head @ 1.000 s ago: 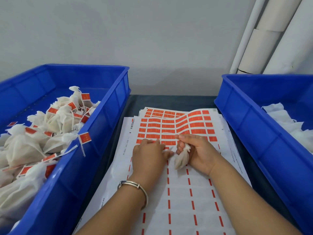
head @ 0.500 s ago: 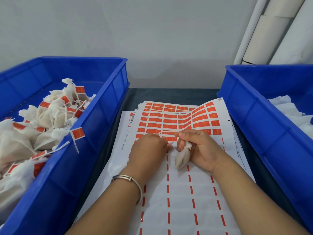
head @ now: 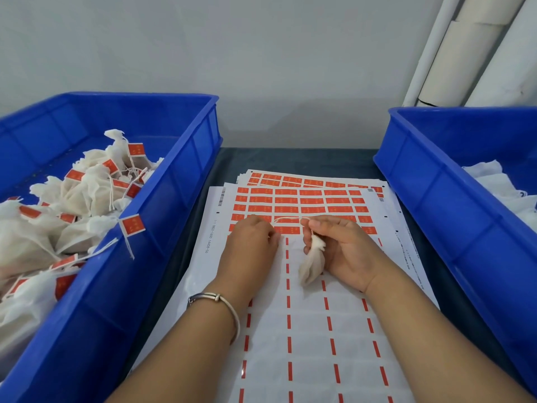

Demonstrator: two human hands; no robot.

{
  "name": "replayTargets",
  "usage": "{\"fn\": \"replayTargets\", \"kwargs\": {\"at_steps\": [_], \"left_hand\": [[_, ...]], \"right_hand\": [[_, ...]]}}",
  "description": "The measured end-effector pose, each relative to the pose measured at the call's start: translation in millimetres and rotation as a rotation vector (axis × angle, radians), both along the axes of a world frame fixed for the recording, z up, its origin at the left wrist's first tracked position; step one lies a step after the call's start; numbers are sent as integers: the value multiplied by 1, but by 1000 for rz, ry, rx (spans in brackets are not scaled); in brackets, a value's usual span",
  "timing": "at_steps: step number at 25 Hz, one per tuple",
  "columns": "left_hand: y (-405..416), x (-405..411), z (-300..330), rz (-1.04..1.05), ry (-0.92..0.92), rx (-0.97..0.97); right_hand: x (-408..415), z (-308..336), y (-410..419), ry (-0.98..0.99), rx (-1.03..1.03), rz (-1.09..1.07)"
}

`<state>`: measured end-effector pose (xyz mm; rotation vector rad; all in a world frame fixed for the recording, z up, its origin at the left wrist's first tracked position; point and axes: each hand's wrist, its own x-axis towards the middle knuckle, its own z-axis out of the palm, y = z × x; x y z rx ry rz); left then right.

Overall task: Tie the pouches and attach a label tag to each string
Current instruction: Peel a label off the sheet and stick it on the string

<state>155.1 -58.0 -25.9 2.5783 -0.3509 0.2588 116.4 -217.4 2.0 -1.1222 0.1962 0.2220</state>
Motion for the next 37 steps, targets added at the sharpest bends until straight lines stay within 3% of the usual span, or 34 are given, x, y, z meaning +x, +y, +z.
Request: {"fn": "replayTargets", "kwargs": {"at_steps": [8, 13, 20, 25, 29, 37], "left_hand": [[5, 4, 8, 252, 159, -451], [5, 1, 18, 357, 182, -761], [-3, -6, 33, 128, 339, -1111], [-9, -13, 40, 9, 367, -1128], [-15, -17, 38, -18, 406, -1034], [-16, -15, 38, -64, 558, -1124]], "right_hand": [[1, 11, 0, -172, -354, -94], [-2, 18, 5, -269, -390, -112], [-5, 26, 11, -431, -515, -76], [-7, 27, 14, -459, -571, -38], [-8, 30, 13, -475, -632, -145], [-2, 28, 10, -432, -749, -273]]}}
